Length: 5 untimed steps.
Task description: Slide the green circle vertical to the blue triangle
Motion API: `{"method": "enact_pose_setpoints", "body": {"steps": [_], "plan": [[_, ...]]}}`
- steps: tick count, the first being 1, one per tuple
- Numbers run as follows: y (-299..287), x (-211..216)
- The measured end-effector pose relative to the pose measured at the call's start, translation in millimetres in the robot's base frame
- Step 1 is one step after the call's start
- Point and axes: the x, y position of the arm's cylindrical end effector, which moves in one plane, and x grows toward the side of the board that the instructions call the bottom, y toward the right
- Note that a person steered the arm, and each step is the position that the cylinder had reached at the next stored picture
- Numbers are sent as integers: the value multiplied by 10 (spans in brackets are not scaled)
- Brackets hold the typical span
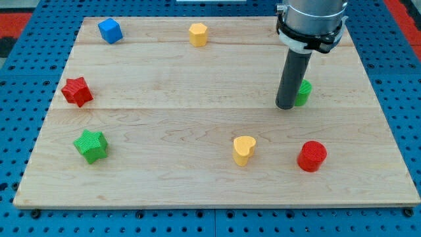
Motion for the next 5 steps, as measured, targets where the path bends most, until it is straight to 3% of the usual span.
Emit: {"method": "enact_pose_setpoints", "body": {"steps": [1, 4, 5], "plan": [[7, 76], [-1256, 154], [-1050, 419]]}}
